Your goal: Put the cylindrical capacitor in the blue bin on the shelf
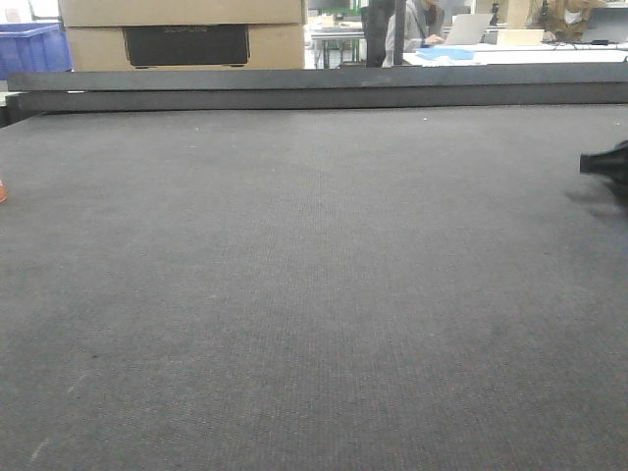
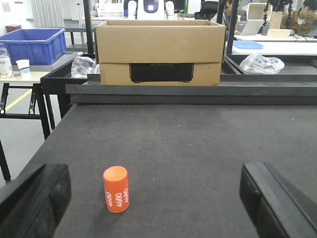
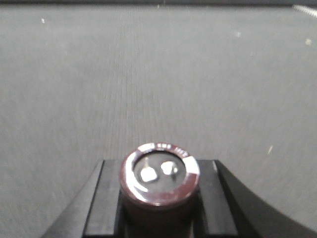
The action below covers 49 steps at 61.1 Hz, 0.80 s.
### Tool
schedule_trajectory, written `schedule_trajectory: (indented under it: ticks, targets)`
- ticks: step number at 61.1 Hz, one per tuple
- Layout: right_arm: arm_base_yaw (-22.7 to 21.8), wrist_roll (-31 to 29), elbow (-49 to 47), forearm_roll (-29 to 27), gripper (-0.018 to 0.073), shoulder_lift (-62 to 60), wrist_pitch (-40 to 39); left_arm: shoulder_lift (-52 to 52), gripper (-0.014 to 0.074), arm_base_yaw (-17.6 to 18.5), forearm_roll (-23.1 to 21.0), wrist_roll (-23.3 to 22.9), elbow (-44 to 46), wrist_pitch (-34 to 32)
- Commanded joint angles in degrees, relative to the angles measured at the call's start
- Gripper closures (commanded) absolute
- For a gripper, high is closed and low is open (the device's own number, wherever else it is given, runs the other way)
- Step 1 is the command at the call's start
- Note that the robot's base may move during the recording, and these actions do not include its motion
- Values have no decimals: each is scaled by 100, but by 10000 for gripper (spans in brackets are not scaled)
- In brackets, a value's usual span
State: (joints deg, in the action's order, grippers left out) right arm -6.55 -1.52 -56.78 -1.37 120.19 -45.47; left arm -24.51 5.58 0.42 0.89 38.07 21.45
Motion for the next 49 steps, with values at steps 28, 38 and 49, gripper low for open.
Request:
schedule_trajectory:
  ticks: [28, 38, 49]
  targets:
    - [216, 0, -23, -5, 616, -3565, 2079, -1520, -5, 32, -42, -32, -1360, -2182]
    - [430, 0, -23, -5, 616, -4238, 2610, -3153, -5, 32, -184, -32, -1508, -4029]
    - [531, 0, -12, -5, 616, -4591, 2814, -5016, -5, -33, -858, -32, -1223, -5737]
